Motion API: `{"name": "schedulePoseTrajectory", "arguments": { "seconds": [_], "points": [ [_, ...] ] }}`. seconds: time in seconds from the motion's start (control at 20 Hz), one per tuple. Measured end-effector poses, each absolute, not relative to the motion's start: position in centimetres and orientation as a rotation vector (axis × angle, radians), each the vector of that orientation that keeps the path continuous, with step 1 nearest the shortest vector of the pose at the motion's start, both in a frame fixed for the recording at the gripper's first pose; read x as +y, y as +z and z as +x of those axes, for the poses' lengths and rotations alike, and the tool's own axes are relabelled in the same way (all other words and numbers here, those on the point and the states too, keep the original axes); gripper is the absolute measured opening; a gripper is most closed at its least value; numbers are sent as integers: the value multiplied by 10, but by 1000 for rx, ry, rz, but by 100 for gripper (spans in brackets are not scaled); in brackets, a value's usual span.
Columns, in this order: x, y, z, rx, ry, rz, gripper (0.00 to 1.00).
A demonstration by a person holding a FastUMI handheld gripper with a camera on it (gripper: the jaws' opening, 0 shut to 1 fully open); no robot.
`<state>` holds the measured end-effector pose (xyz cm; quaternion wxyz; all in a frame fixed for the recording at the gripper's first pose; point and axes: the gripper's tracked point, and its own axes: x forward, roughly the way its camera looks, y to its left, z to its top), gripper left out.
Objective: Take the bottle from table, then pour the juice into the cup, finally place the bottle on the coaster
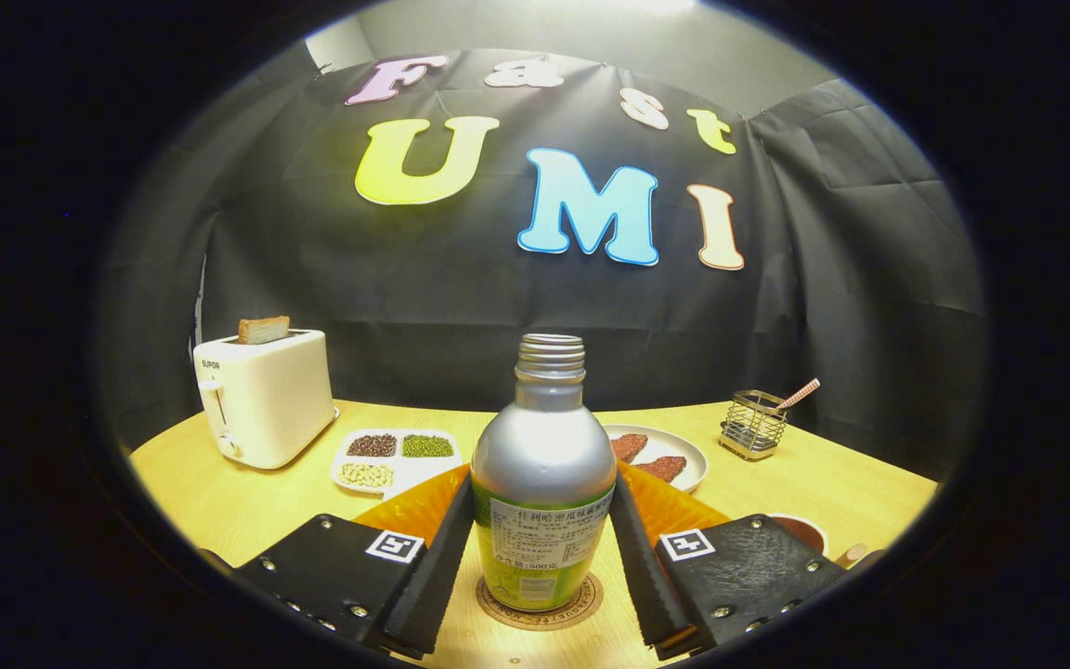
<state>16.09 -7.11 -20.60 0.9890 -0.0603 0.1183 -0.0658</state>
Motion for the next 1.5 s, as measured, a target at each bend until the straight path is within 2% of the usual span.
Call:
{"name": "schedulePoseTrajectory", "arguments": {
  "seconds": [0.65,0.75,0.85,1.1,1.3,1.5],
  "points": [
    [-73,-218,161,239,-132,-124,78],
    [-75,-223,159,270,-137,-150,83],
    [-72,-206,152,247,-120,-150,99],
    [-63,-133,125,156,-64,-99,99],
    [-56,-46,100,76,-34,-106,99],
    [-47,26,75,37,-49,-122,99]
  ]
}}
